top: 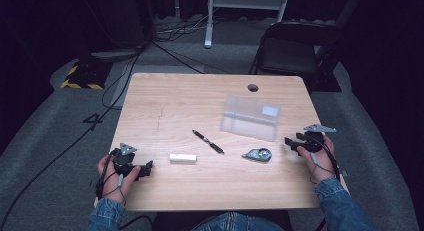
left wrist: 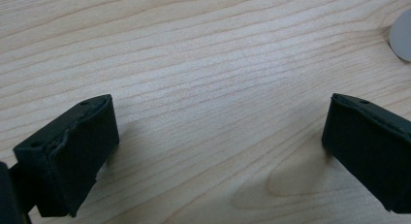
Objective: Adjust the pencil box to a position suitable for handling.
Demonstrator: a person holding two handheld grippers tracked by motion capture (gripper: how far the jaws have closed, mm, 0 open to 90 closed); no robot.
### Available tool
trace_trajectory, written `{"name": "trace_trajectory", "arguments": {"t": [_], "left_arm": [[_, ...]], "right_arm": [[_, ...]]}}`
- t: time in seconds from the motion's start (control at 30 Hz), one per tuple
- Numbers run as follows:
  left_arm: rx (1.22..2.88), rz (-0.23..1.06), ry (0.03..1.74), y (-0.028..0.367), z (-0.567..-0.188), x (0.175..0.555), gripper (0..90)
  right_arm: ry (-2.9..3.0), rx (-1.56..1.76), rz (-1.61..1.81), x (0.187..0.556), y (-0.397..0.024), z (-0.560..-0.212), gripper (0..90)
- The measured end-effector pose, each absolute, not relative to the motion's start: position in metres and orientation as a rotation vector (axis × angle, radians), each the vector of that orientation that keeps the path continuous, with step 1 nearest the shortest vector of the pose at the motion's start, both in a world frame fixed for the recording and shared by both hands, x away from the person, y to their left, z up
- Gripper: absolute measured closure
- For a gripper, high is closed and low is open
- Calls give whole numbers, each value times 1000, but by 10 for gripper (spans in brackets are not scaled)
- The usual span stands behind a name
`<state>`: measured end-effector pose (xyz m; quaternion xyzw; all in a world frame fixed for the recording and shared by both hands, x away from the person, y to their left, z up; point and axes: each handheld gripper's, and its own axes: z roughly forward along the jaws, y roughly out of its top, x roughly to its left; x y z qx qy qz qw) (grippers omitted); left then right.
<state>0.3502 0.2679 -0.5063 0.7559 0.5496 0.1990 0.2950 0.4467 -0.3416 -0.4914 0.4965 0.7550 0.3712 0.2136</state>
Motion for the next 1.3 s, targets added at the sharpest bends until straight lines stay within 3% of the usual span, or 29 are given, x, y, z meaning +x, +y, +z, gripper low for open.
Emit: {"name": "trace_trajectory", "arguments": {"t": [0.2,0.3,0.93,1.3], "left_arm": [[2012,529,1463,268,-506,350,1],[2011,530,1463,268,-506,350,2],[2013,531,1462,268,-506,350,3],[2013,532,1460,268,-506,350,5]], "right_arm": [[2103,1382,1096,452,-337,-477,533],[2123,1354,1089,456,-328,-473,505],[2189,1349,1011,476,-295,-488,597],[2208,1332,984,474,-288,-494,599]]}}
